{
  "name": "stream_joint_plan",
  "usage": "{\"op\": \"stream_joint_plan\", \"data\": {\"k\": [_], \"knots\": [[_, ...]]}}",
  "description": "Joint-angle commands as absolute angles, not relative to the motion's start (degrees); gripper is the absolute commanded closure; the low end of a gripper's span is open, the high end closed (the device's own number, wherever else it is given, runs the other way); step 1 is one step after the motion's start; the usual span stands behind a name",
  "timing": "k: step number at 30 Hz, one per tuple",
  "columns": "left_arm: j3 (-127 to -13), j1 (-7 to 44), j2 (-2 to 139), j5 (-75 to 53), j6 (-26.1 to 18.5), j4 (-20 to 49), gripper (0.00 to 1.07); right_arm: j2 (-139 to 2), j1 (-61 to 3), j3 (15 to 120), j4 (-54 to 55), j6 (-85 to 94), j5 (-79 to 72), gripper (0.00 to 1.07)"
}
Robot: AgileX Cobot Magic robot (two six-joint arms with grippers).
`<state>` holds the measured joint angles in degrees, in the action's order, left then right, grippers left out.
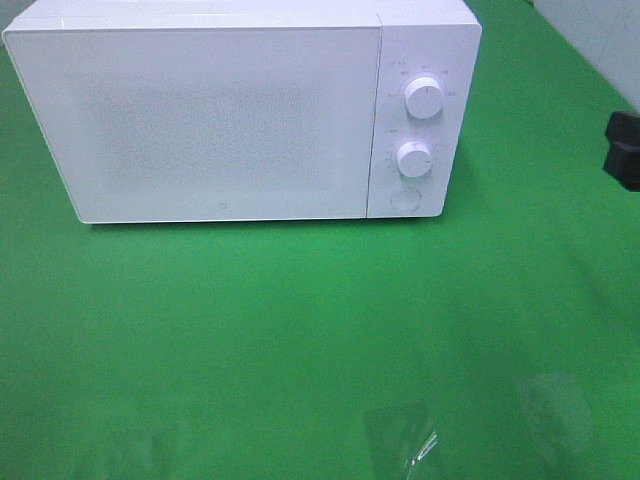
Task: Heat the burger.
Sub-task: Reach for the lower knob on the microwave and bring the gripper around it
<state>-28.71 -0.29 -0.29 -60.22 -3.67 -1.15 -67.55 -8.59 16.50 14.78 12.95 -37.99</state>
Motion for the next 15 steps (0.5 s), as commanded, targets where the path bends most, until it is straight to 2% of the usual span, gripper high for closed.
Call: {"op": "stream_joint_plan", "data": {"k": [1, 3, 4, 5, 7, 15], "knots": [[-28.6, -0.3, -1.7, -59.5, -3.5, -0.9, 0.06, -70.3, -12.1, 16.4, 20.9, 19.4, -42.5, 0.32], [-28.6, -0.3, -1.7, -59.5, -3.5, -0.9, 0.06, -71.4, -13.9, 16.4, 22.9, 20.7, -43.8, 0.32], [-28.6, -0.3, -1.7, -59.5, -3.5, -0.9, 0.06, -74.0, -17.4, 16.4, 27.8, 23.1, -47.3, 0.32], [-28.6, -0.3, -1.7, -59.5, -3.5, -0.9, 0.06, -74.0, -17.4, 16.4, 27.8, 23.1, -47.3, 0.32], [-28.6, -0.3, -1.7, -59.5, -3.5, -0.9, 0.06, -78.1, -22.1, 16.4, 34.5, 23.8, -53.9, 0.32], [-28.6, -0.3, -1.7, -59.5, -3.5, -0.9, 0.06, -84.2, -31.9, 16.6, 38.8, 23.7, -62.6, 0.32]]}}
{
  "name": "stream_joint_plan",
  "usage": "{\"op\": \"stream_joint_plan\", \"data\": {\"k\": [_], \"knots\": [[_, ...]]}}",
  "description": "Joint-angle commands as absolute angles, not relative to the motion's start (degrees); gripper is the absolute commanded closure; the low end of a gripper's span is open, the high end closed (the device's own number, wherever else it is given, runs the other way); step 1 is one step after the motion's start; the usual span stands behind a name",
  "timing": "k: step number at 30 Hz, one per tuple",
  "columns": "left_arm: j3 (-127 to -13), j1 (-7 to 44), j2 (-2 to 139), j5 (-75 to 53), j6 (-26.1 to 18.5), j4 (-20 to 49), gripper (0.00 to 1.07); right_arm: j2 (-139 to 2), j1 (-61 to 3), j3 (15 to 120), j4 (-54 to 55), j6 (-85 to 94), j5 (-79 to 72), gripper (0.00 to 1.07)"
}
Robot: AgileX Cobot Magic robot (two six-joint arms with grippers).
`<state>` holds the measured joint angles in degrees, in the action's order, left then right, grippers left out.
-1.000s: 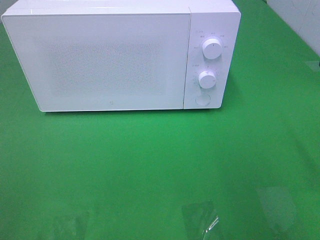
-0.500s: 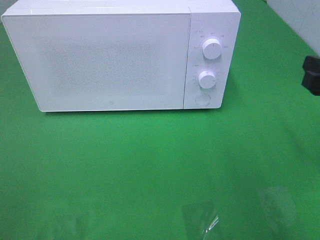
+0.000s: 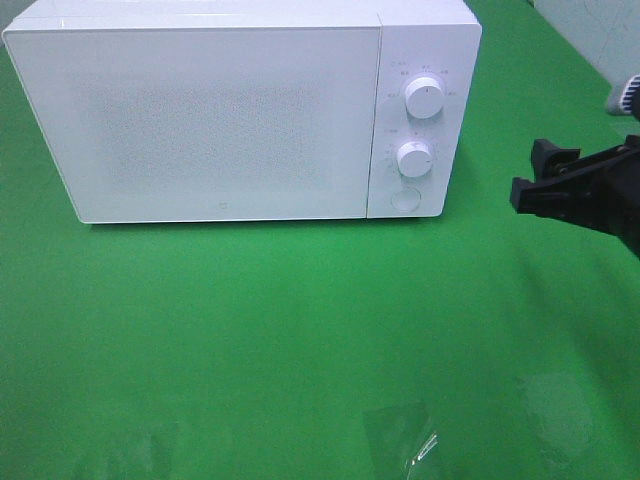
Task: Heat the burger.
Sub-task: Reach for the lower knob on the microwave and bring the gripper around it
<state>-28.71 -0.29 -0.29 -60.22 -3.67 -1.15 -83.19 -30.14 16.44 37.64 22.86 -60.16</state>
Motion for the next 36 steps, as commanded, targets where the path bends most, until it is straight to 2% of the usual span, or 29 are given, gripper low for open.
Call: {"op": "stream_joint_plan", "data": {"k": [1, 3, 9, 14, 36], "knots": [[-28.6, -0.3, -1.7, -59.5, -3.5, -0.9, 0.06, -84.2, -31.9, 16.6, 38.8, 23.7, -62.6, 0.32], [-28.6, -0.3, -1.7, -59.5, -3.5, -0.9, 0.06, -87.5, -37.7, 17.8, 45.4, 23.7, -65.3, 0.32], [-28.6, -0.3, -1.7, -59.5, -3.5, -0.9, 0.06, -91.7, -44.2, 21.3, 53.6, 24.4, -68.0, 0.32], [-28.6, -0.3, -1.7, -59.5, -3.5, -0.9, 0.06, -94.7, -47.7, 24.5, 55.2, 24.4, -70.6, 0.31], [-28.6, -0.3, -1.7, -59.5, -3.5, -0.9, 0.06, -106.7, -48.2, 36.4, 54.7, 24.5, -72.2, 0.31]]}}
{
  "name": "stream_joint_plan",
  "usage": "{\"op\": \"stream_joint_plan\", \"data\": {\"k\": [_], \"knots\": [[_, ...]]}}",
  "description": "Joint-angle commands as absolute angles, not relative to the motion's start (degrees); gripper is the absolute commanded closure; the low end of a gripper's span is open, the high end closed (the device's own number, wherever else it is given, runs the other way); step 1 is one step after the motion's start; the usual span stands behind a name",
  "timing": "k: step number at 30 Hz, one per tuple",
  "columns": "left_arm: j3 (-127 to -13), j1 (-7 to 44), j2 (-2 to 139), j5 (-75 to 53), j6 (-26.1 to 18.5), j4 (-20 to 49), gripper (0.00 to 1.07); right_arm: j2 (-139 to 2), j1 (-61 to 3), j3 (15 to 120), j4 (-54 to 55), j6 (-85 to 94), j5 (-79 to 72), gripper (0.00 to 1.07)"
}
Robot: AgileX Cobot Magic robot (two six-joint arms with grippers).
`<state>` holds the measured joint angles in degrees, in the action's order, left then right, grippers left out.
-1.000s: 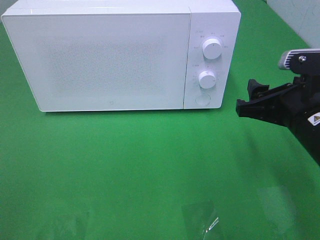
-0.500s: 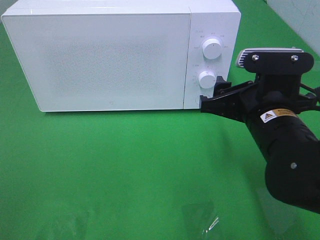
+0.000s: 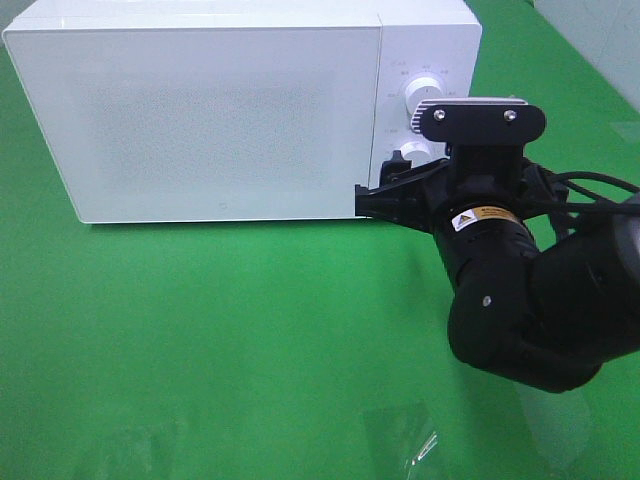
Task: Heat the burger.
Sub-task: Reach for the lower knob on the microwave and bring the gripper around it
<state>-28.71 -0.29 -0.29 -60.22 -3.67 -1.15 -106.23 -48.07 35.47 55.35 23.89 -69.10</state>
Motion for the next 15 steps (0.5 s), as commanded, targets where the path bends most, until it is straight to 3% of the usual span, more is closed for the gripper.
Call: {"op": "stream_joint_plan", "data": {"k": [1, 15], "knots": [[-28.6, -0.3, -1.7, -59.5, -3.5, -0.9, 0.06, -107.7, -48.0, 37.4, 54.3, 24.4, -72.2, 0.31], [-28.6, -0.3, -1.7, -59.5, -3.5, -0.9, 0.06, -111.6, -44.6, 41.1, 51.5, 23.6, -71.4, 0.31]]}}
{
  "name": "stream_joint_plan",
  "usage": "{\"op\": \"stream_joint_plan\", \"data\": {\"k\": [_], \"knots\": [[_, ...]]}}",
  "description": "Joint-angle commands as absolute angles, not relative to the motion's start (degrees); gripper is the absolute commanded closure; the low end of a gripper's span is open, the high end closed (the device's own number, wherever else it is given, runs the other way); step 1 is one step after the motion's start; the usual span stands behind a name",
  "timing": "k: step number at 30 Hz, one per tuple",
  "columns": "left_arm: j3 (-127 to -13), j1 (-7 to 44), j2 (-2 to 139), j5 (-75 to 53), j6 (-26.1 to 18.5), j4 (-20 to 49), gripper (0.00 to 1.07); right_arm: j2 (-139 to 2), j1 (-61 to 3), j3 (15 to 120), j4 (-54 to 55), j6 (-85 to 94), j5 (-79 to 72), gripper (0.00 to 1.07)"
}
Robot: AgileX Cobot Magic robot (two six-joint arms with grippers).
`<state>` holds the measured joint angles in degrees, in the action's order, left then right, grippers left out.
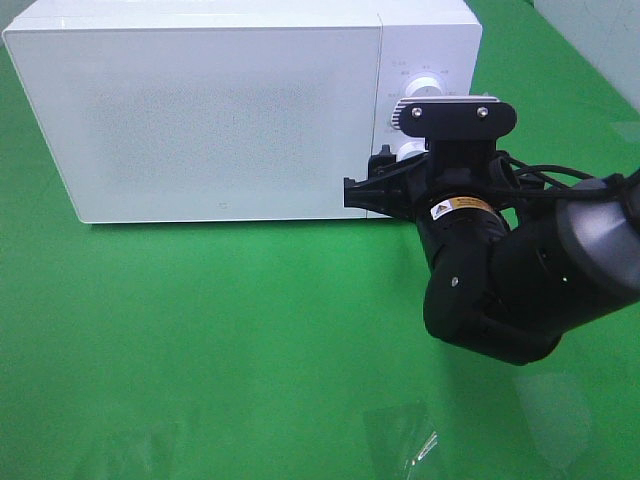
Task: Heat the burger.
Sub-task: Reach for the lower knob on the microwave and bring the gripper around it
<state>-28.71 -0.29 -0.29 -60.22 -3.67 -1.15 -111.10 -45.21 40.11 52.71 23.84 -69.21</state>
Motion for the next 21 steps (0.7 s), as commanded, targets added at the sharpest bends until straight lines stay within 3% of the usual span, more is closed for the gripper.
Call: {"op": "stream_joint_plan", "data": {"k": [1, 21], "knots": [[-28.6, -0.3, -1.7, -59.5, -3.5, -0.9, 0.06, -111.7, -43.9, 41.3, 51.1, 23.6, -71.2, 0.31], [-28.6, -0.3, -1.6, -59.5, -3.5, -0.9, 0.06, -117.9, -40.0, 46.5, 45.4, 21.3, -68.5, 0.31]]}}
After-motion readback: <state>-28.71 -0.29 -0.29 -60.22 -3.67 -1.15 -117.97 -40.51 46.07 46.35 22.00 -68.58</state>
